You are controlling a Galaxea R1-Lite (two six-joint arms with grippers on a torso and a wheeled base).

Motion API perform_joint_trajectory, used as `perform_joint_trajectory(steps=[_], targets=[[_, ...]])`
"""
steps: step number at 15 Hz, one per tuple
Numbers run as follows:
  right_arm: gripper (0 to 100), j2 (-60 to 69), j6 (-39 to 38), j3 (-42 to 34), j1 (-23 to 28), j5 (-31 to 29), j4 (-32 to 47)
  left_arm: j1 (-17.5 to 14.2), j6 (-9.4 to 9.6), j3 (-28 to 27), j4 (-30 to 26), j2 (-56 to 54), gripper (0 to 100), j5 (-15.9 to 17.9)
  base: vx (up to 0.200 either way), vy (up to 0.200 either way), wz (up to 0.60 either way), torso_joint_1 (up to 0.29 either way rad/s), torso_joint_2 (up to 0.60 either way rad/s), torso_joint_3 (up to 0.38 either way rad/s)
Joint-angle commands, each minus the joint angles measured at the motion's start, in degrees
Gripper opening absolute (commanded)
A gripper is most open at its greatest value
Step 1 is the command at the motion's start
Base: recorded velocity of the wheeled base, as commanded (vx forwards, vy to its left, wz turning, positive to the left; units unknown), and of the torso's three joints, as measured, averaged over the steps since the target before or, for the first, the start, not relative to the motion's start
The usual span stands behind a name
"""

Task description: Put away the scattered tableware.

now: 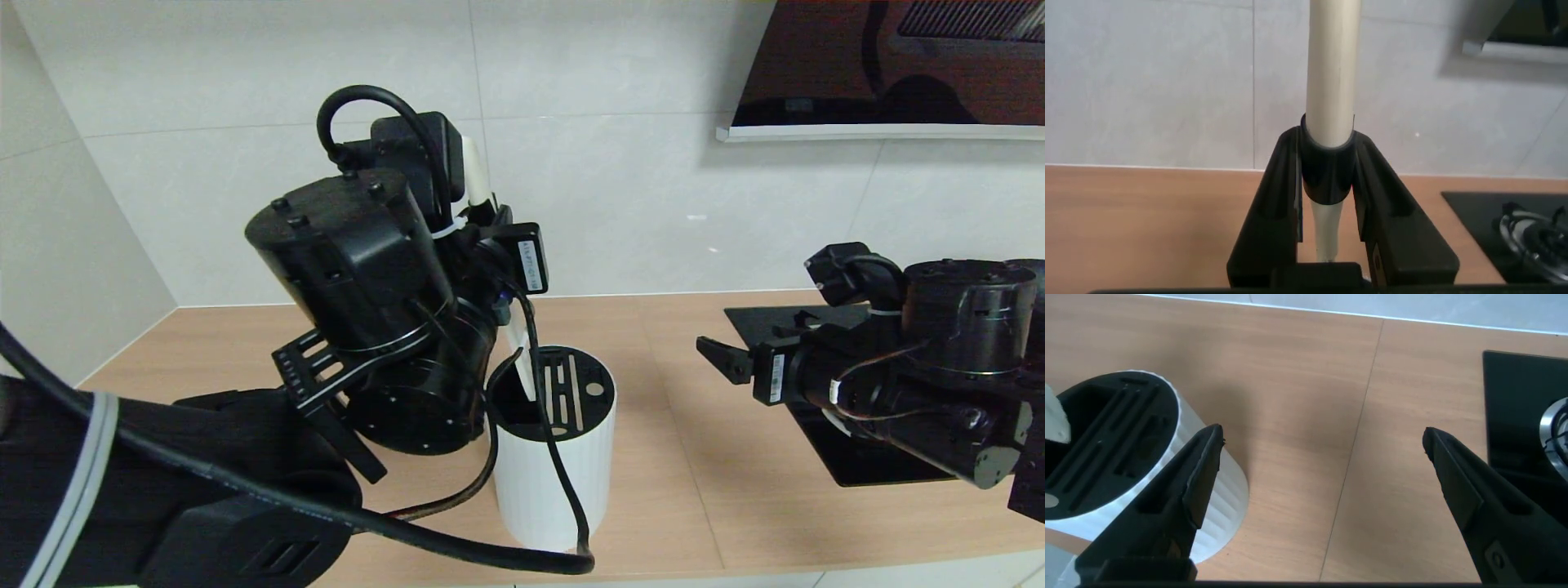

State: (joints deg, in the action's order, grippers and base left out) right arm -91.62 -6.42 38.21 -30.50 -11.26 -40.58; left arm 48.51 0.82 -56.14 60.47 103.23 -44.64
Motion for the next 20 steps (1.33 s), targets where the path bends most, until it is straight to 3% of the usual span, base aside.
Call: perform_joint_trajectory(steps=[1,8,15,20], targets=[[100,-0.1,0.0,-0.1,0.0,0.0,0.0,0.7,-0.03,0.5,-0.1,0.8,0,-0.4,0.000,0.000,0.00,0.000,0.00,0.000],[100,-0.2,0.0,-0.4,0.0,0.0,-0.1,1.6,-0.73,3.1,0.0,3.4,0,-0.7,0.000,0.000,0.00,0.000,0.00,0.000],[100,-0.3,0.0,-0.5,0.0,0.0,0.0,1.6,-4.42,4.7,-0.1,7.6,0,-0.7,0.000,0.000,0.00,0.000,0.00,0.000],[100,-0.9,0.1,-0.4,0.1,0.0,-0.1,1.6,-6.00,7.6,0.0,9.0,0,-0.4,0.000,0.000,0.00,0.000,0.00,0.000]])
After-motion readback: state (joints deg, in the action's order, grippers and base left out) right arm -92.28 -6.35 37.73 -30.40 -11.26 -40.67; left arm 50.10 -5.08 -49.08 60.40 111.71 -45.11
